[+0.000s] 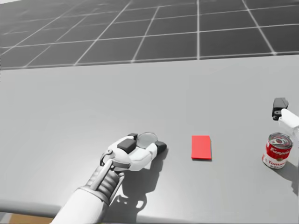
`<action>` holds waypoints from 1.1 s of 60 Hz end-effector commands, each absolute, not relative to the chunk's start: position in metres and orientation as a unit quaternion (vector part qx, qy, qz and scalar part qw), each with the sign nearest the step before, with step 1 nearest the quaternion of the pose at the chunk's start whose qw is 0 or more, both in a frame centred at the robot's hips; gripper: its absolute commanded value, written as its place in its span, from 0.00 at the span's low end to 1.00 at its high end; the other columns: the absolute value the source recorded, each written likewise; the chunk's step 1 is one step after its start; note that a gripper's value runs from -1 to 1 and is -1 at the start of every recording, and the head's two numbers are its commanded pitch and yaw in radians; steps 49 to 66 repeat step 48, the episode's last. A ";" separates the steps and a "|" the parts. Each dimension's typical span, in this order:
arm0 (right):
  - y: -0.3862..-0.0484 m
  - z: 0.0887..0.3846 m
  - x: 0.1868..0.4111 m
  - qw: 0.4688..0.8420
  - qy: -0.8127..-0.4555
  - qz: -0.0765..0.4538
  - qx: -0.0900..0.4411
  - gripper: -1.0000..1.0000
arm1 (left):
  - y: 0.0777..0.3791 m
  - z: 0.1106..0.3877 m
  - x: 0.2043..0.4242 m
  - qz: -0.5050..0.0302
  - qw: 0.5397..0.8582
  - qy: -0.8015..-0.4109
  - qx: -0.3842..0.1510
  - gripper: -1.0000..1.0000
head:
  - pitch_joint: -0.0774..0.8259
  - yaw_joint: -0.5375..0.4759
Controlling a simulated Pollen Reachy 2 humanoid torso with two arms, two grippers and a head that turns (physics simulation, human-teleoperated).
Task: Look at the card. If it is red, pick the object on the left. If it is green, pick the object on the right.
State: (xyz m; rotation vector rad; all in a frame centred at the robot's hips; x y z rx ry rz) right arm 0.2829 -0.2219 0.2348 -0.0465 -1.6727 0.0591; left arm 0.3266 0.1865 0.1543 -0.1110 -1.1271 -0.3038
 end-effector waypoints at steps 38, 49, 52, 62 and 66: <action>-0.225 0.235 0.281 0.676 -0.737 0.021 0.001 0.00 | 0.190 0.301 0.306 -0.116 0.746 -0.652 -0.072 1.00 | 0.44 0.73; -0.224 0.235 0.280 0.677 -0.736 0.023 0.007 0.00 | 0.189 0.355 0.292 -0.116 0.692 -0.710 -0.058 1.00 | 0.41 0.72; -0.224 0.235 0.280 0.677 -0.736 0.023 0.007 0.00 | 0.189 0.355 0.292 -0.116 0.692 -0.710 -0.058 1.00 | 0.41 0.72; -0.224 0.235 0.280 0.677 -0.736 0.023 0.007 0.00 | 0.189 0.355 0.292 -0.116 0.692 -0.710 -0.058 1.00 | 0.41 0.72; -0.224 0.235 0.280 0.677 -0.736 0.023 0.007 0.00 | 0.189 0.355 0.292 -0.116 0.692 -0.710 -0.058 1.00 | 0.41 0.72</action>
